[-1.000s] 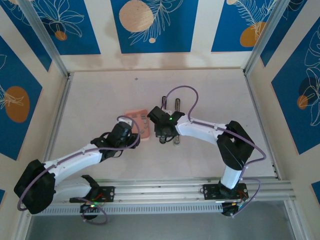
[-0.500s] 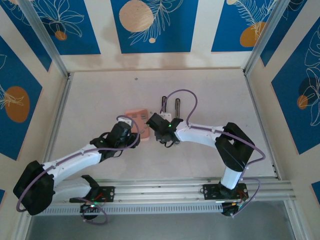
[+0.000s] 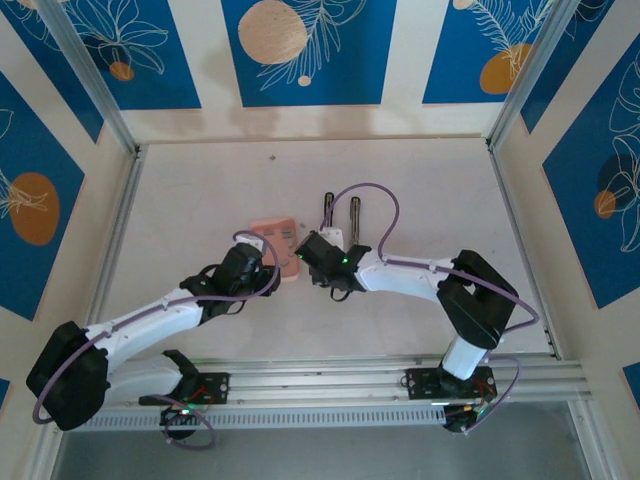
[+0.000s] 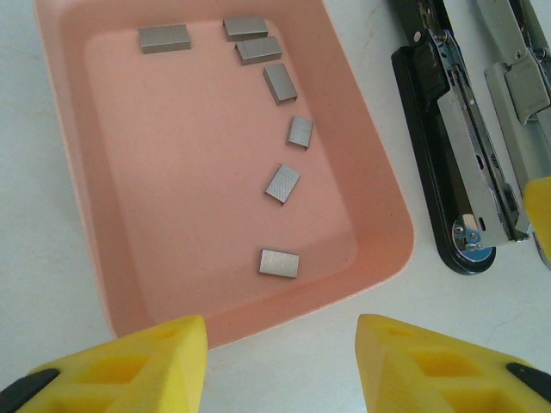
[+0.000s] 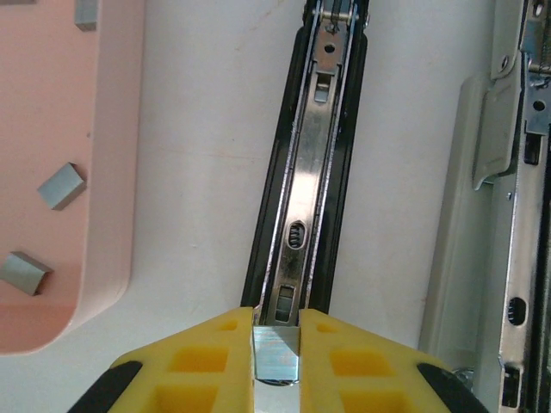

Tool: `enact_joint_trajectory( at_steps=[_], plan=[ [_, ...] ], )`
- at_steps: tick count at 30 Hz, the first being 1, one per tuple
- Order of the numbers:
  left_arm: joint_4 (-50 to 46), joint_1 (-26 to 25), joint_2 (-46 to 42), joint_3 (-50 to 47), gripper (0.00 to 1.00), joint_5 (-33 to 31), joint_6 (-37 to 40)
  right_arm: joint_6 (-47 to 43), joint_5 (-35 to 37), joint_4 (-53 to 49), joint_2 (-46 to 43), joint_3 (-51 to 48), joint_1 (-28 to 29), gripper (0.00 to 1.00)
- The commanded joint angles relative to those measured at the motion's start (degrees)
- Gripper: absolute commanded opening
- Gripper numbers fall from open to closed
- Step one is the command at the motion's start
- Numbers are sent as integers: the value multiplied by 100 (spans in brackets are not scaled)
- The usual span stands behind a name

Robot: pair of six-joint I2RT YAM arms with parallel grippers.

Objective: Load the staples into the stapler

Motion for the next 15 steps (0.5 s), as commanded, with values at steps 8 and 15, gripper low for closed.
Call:
enact_joint_trajectory(
  at_steps=[8, 15],
  plan=[
    [64, 70, -46, 10, 49, -30, -14, -19, 148, 224, -184, -130, 55, 17],
    [14, 65, -71, 10, 49, -40, -11, 19, 53, 142, -5, -57, 46, 17]
  ],
)
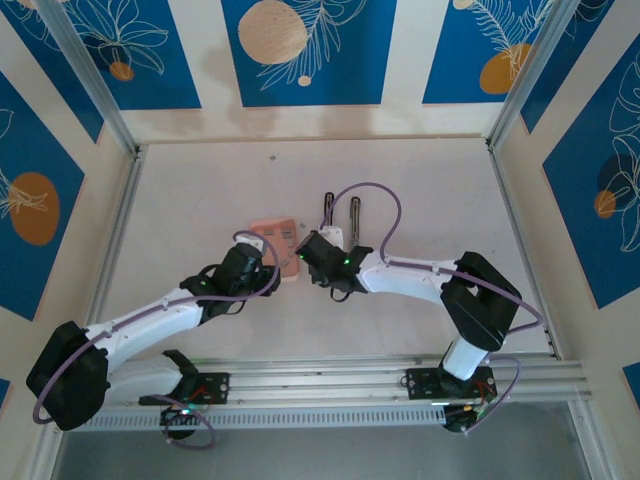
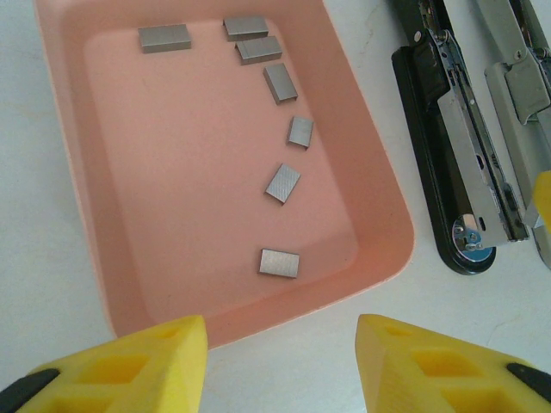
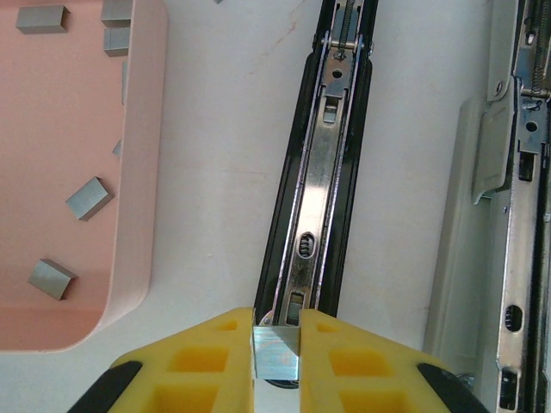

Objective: Load the staples into the stapler

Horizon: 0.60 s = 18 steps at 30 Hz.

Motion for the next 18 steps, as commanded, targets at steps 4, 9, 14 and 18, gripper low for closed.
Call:
enact_joint_trajectory(
  at_steps=[4, 9, 14, 18],
  plan=[
    [17, 65, -59, 13, 50, -40, -5, 68, -23, -15, 130, 4, -1, 17],
    [27, 70, -33, 21, 49, -26, -6, 114, -73, -25, 184, -9, -19, 17],
    [17, 67, -33, 31, 49, -30, -10, 145, -80, -49, 227, -20, -24, 17],
    [25, 70, -17, 30, 49, -31, -9, 188, -68, -69, 260, -30, -20, 17]
  ],
)
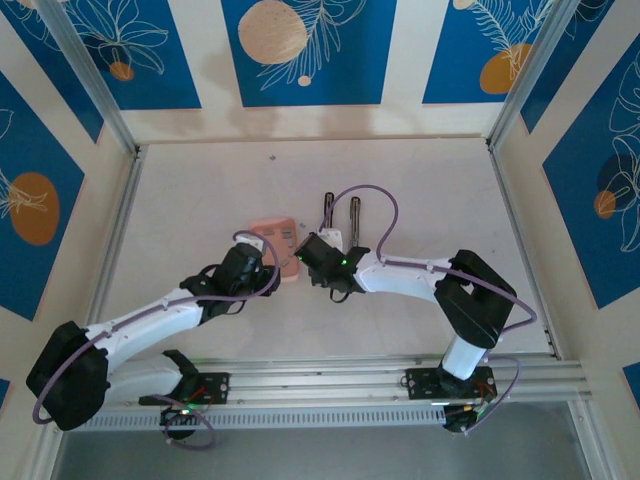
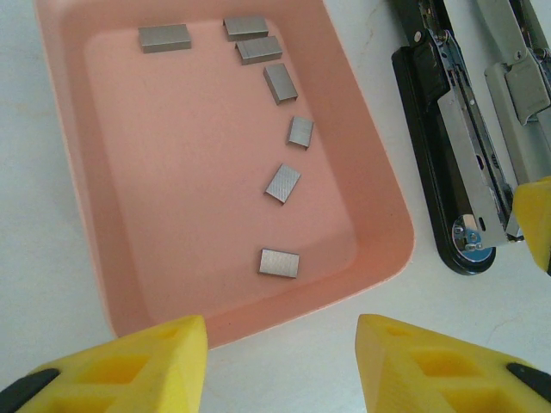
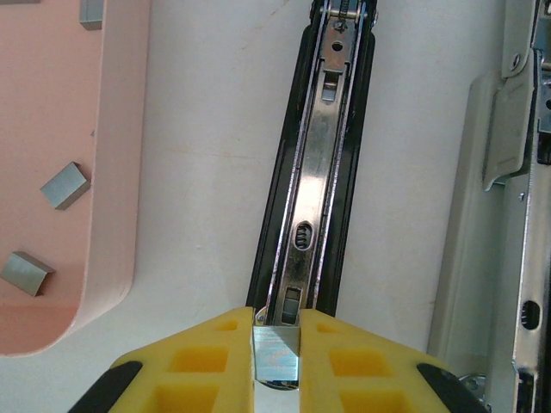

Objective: Load the staples into the stapler

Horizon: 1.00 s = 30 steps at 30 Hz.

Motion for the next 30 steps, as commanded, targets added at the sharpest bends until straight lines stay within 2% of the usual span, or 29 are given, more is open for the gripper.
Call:
enact_joint_trajectory(
  at_steps=[1, 18, 30],
  plan=[
    [27, 71, -19, 30, 49, -30, -3, 150, -4, -78, 108, -31, -12, 17],
    [12, 71, -29, 29, 49, -33, 9, 341, 190, -379, 125, -47, 97, 17],
    [58, 70, 16, 56, 49, -14, 28, 215, 500, 191, -100, -426, 252, 17]
  ],
)
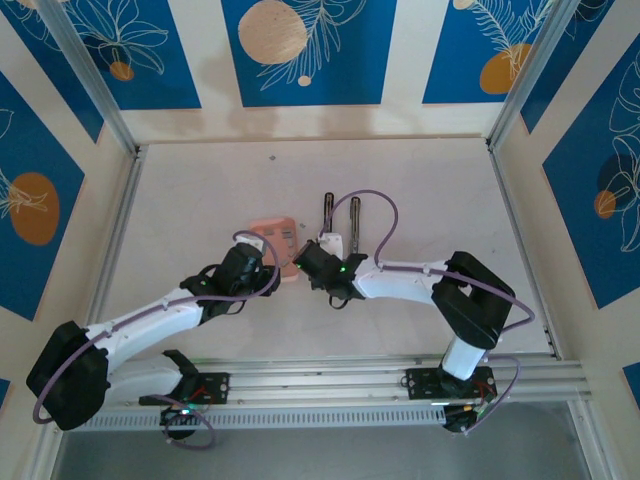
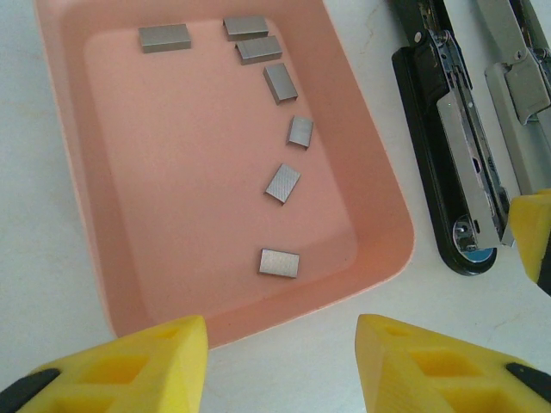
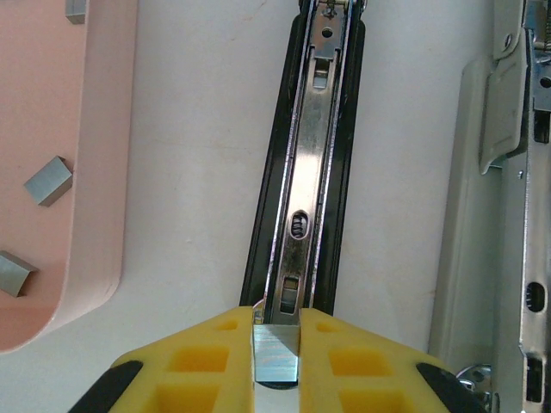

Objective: Load the staples into the stapler

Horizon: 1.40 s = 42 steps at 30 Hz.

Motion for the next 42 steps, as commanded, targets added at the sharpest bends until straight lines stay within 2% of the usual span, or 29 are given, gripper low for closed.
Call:
enact_joint_trajectory(
  at_steps=[1, 12, 32, 42],
  plan=[
    [51, 65, 10, 66, 49, -8, 27, 11, 186, -70, -132, -177, 70, 17],
    [53, 69, 53, 118, 49, 2, 44, -212, 306, 196, -538, -232, 62, 17],
    [20, 65, 54, 103, 49, -19, 37, -158, 16, 135, -85, -57, -79, 17],
    [4, 67, 49, 103, 49, -31, 37, -189, 74, 126, -200, -41, -72, 16]
  ],
)
